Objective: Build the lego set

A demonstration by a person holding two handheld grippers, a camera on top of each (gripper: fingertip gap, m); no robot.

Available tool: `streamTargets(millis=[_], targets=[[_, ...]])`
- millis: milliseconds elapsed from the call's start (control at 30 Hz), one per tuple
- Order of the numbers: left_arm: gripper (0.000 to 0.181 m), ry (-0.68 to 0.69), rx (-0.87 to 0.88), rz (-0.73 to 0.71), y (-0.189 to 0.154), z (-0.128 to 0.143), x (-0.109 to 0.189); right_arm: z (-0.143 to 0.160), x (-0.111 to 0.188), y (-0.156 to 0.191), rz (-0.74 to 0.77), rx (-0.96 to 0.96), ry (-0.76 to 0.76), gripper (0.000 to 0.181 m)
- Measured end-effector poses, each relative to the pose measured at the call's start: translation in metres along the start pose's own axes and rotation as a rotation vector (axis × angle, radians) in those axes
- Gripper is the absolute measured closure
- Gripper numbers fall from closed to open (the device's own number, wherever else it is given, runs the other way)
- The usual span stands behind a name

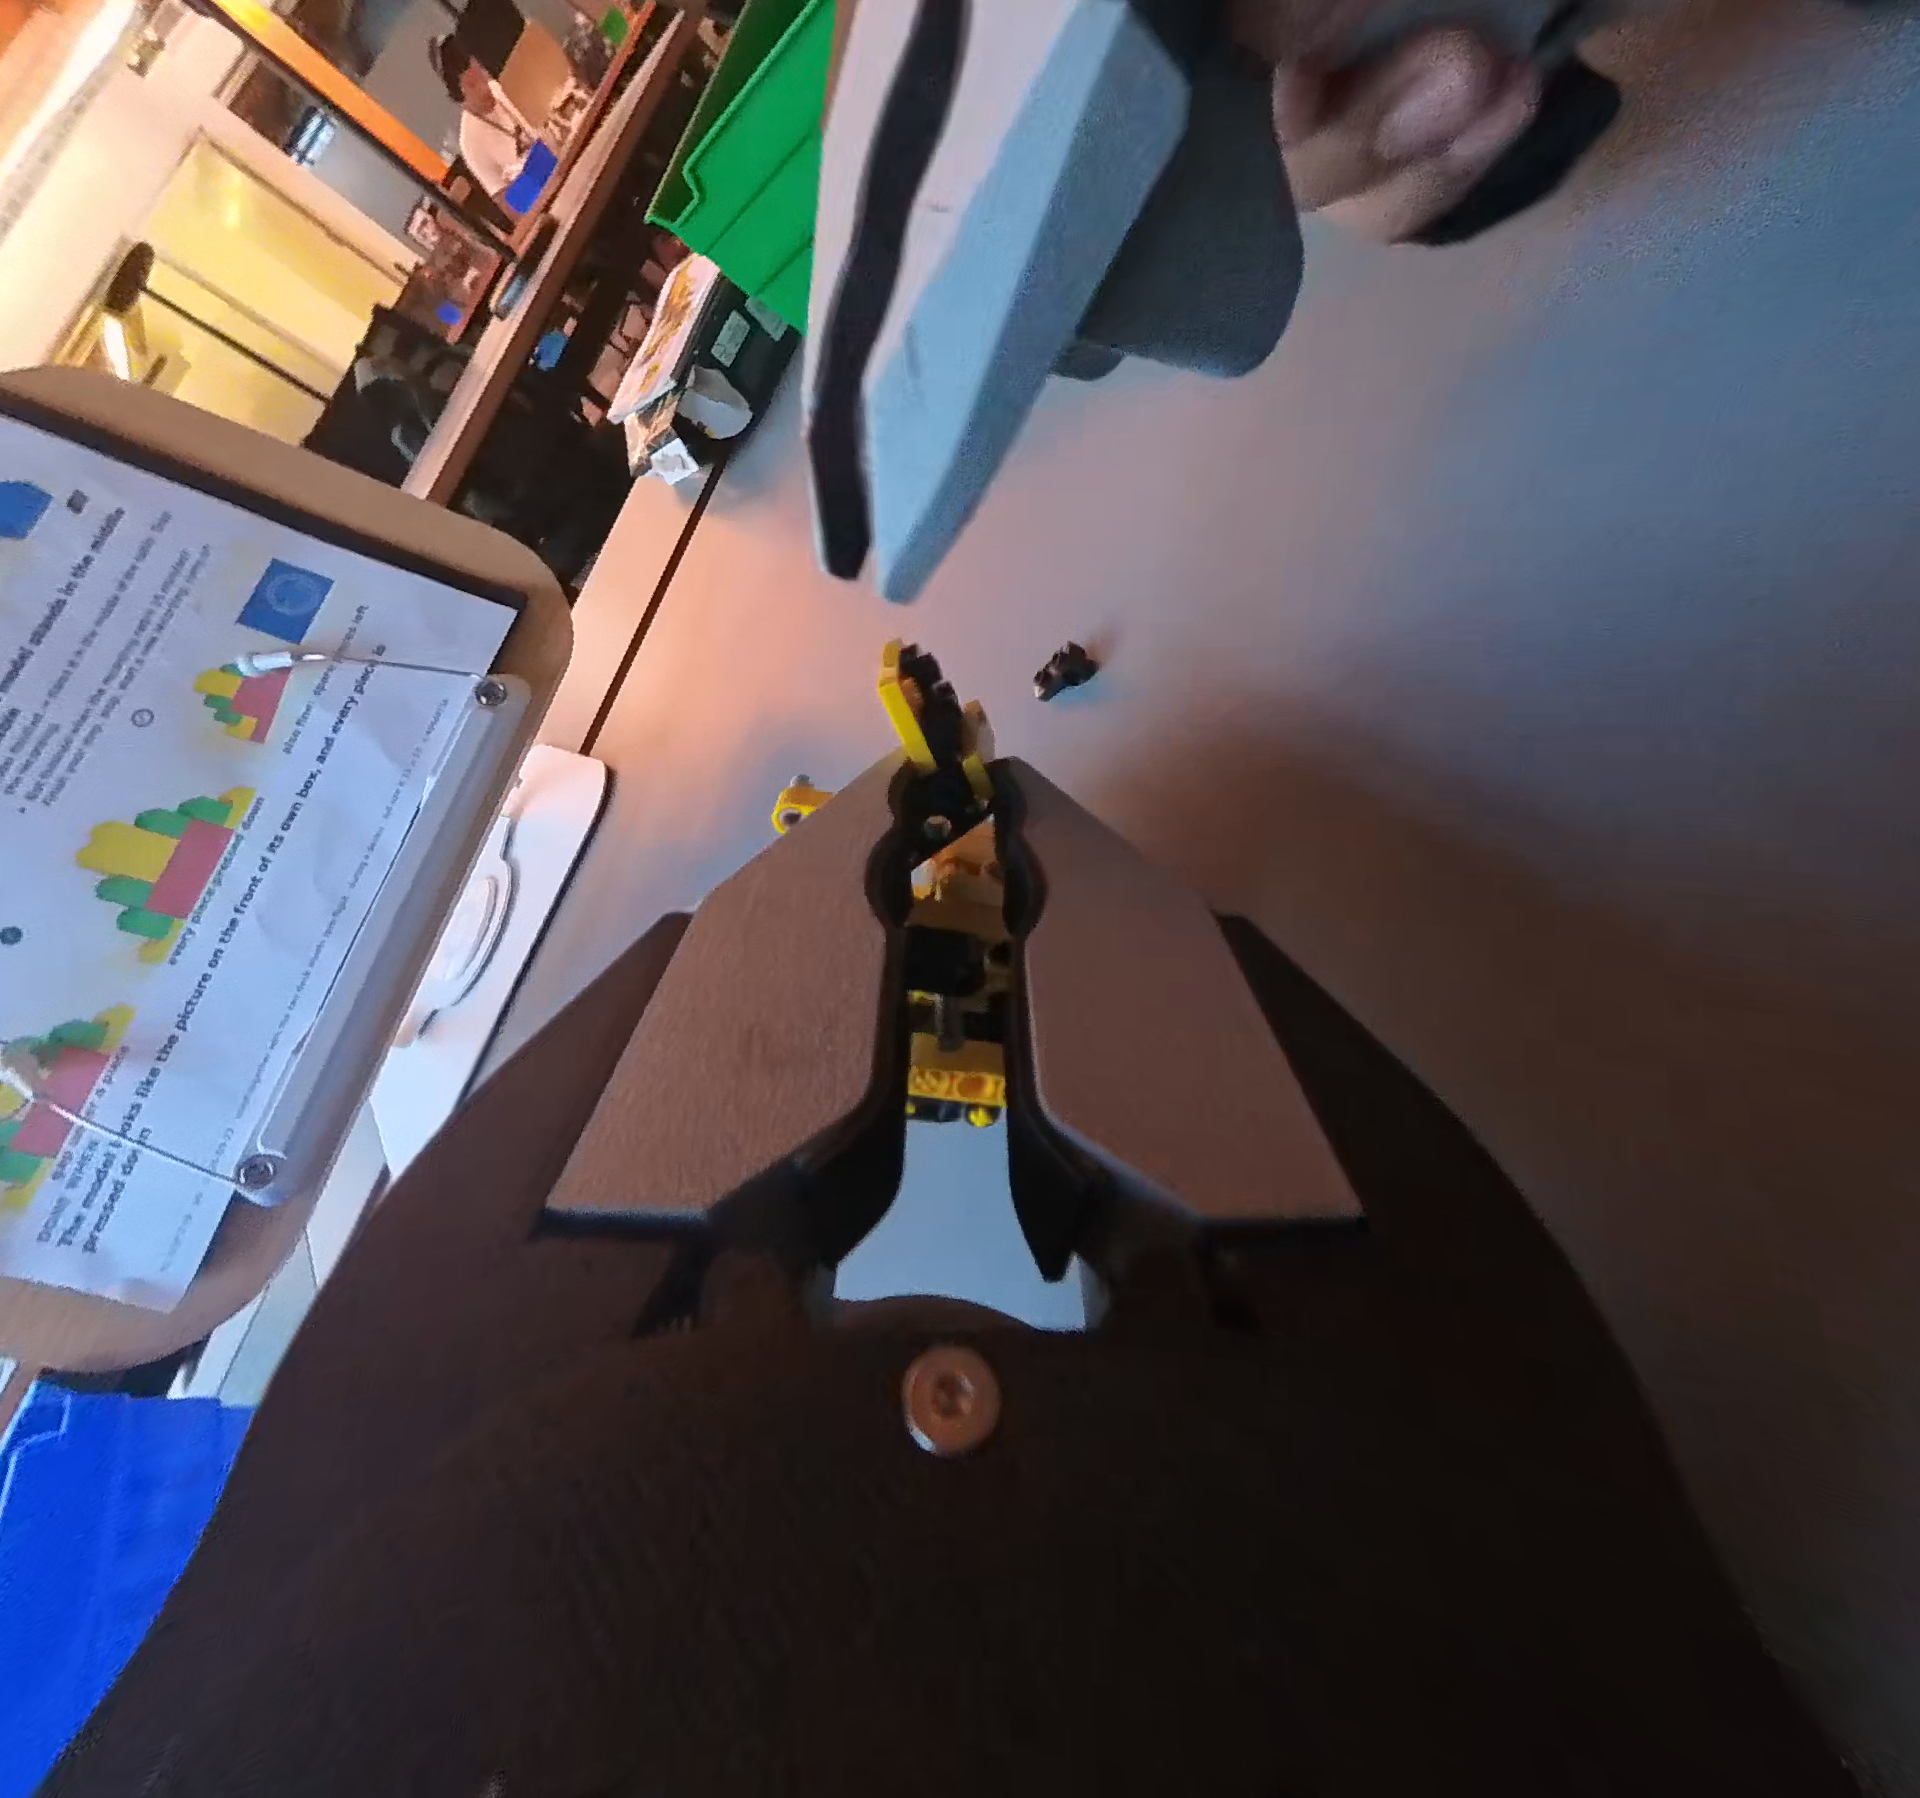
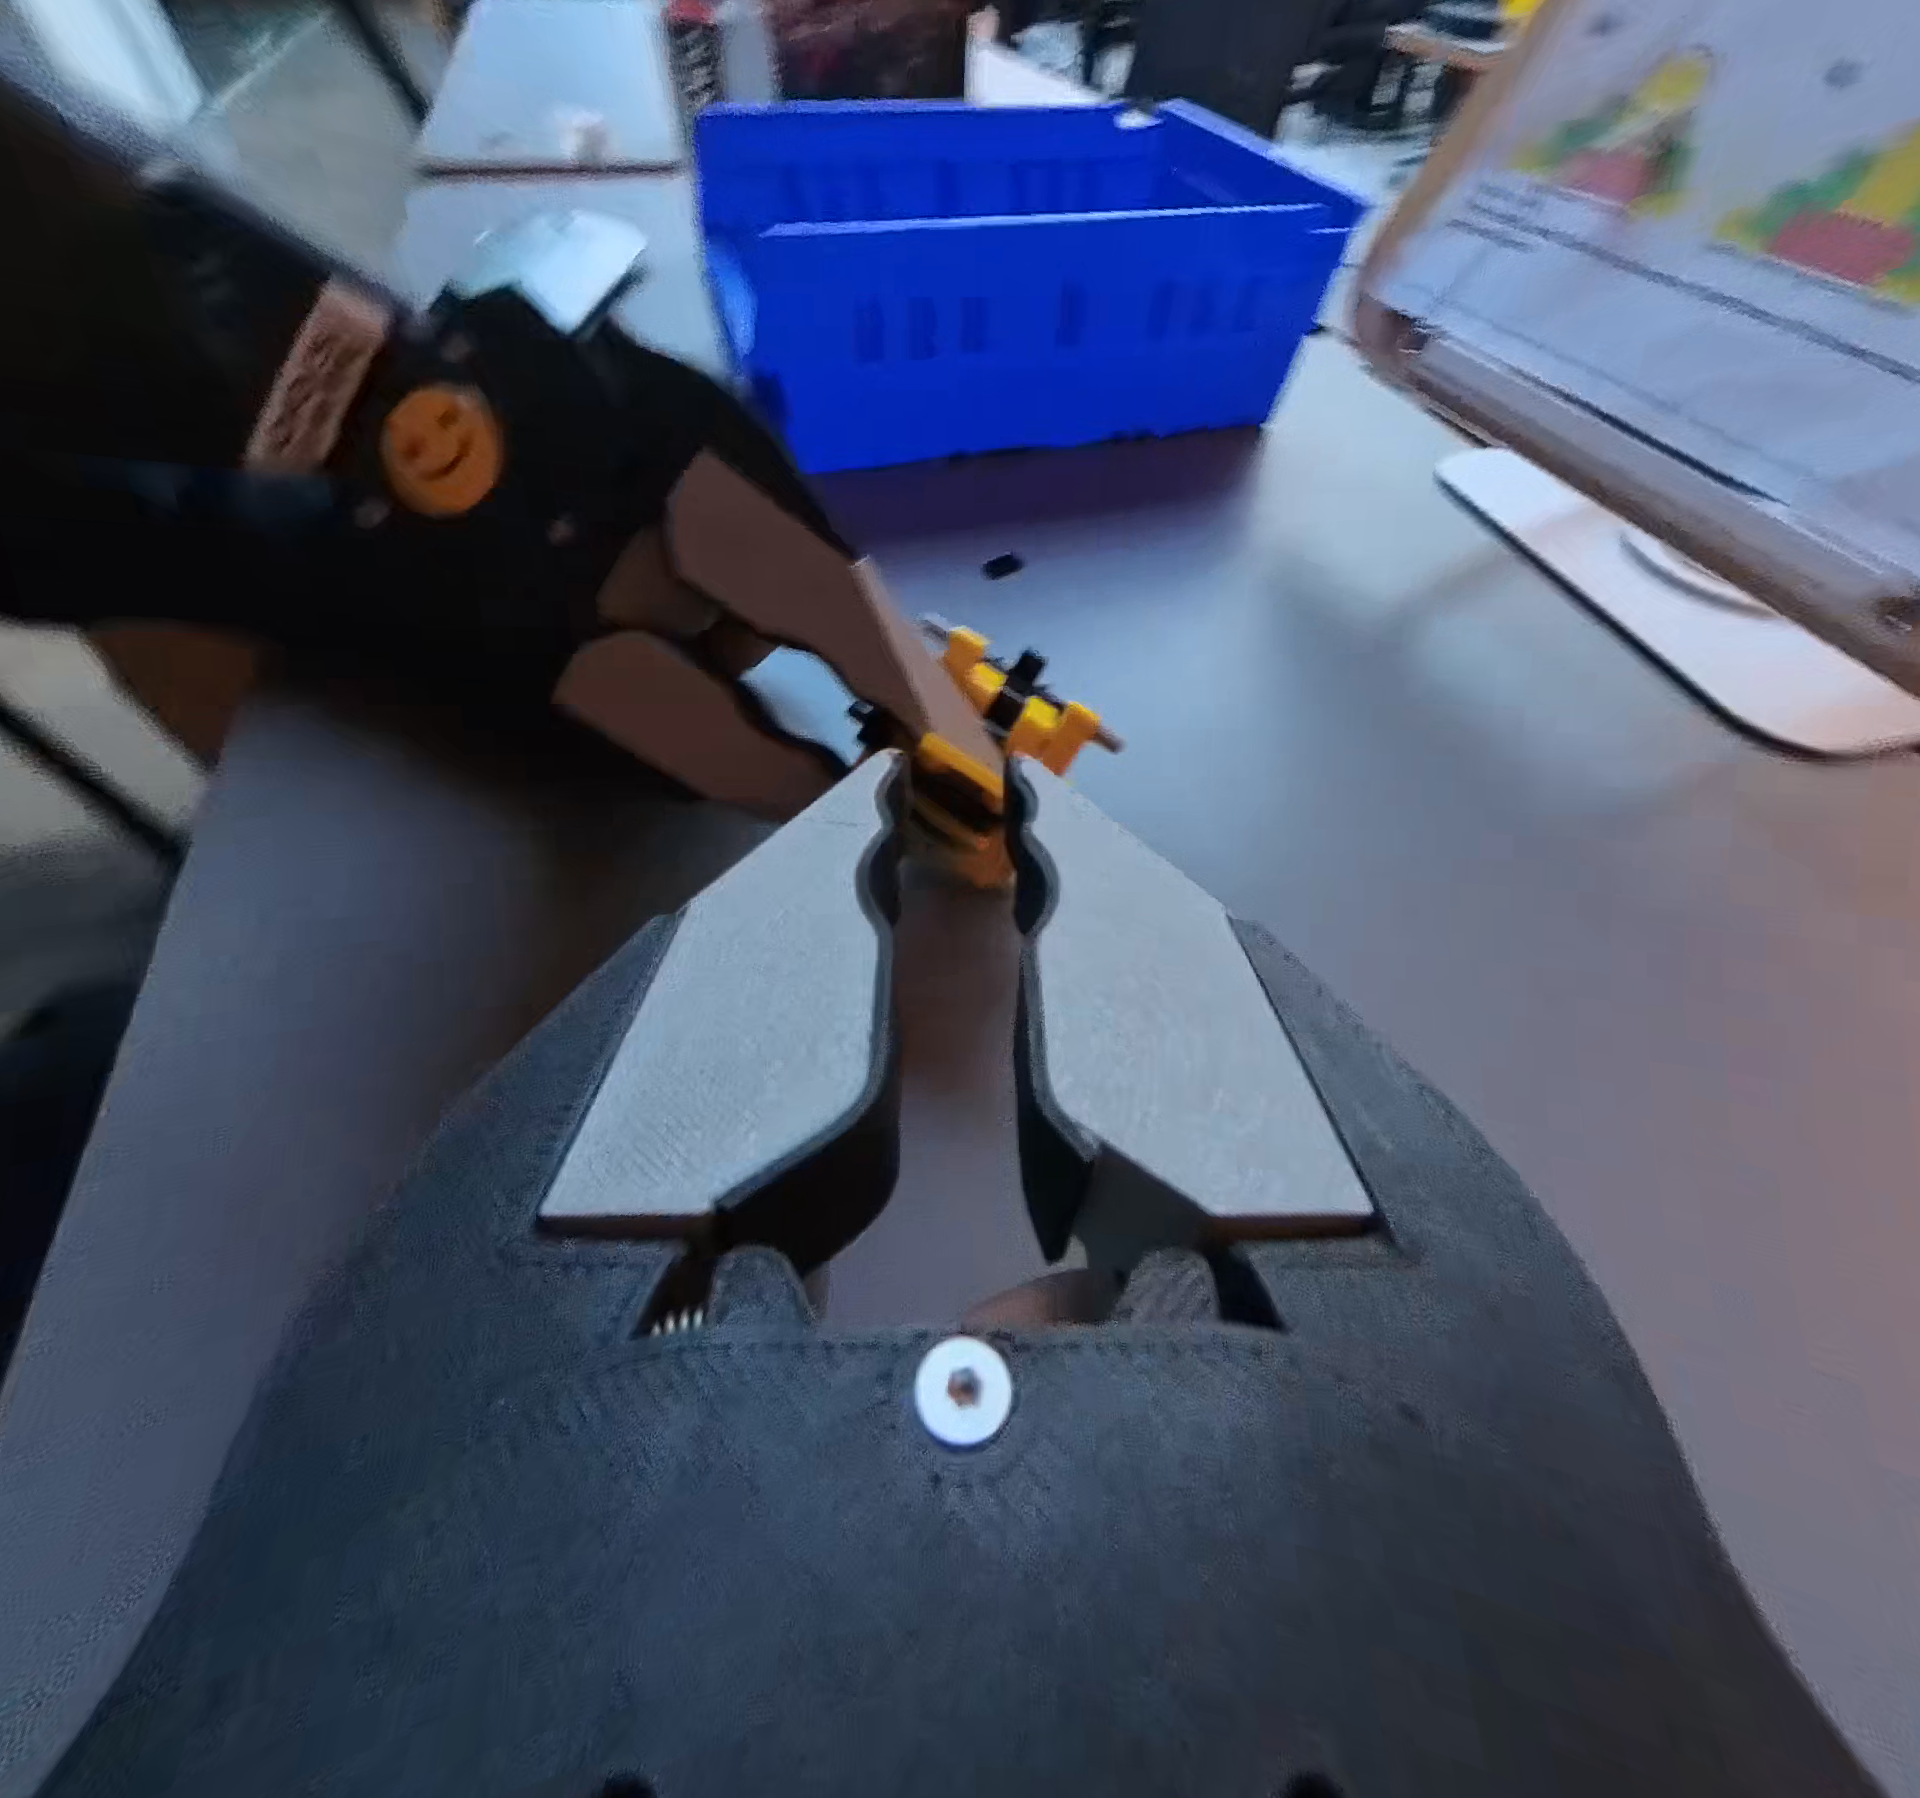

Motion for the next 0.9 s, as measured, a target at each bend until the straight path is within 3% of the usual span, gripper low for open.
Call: streamTargets(millis=[100, 333, 500, 533, 667, 833, 900], targets=[[0.172, -0.026, -0.056, 0.058, -0.006, -0.002, 0.004, 0.004, -0.003, 0.011, -0.058, 0.145, 0.061, 0.154], [0.171, -0.038, -0.125, 0.109, -0.015, -0.006, 0.01, 0.009, -0.004, 0.024, -0.07, 0.356, 0.118, 0.175], [0.171, -0.053, -0.078, 0.155, -0.019, -0.009, 0.01, 0.011, 0.002, 0.025, -0.2, 0.255, 0.129, 0.167], [0.172, -0.06, -0.08, 0.172, -0.02, -0.01, 0.011, 0.01, 0.002, 0.025, -0.201, 0.255, 0.126, 0.176], [0.172, -0.068, -0.087, 0.214, -0.025, -0.013, 0.014, 0.009, 0.004, 0.029, -0.231, 0.251, 0.131, 0.177], [0.17, -0.014, 0.049, 0.151, -0.011, -0.008, 0.009, 0.008, -0.005, 0.016, -0.135, 0.082, 0.092, 0.177], [0.171, -0.014, 0.142, 0.128, -0.005, -0.008, 0.007, 0.005, -0.008, 0.01, -0.117, -0.079, 0.042, 0.178]])
Point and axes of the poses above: each gripper's, where its closed fingertips meet, x back along the fingers, z out of its underside, y = z × x across the jaws, the point moved 5 cm from there along x, back along the fingers, and after that the axes turned 4 degrees about x, right-handed, at the moved point
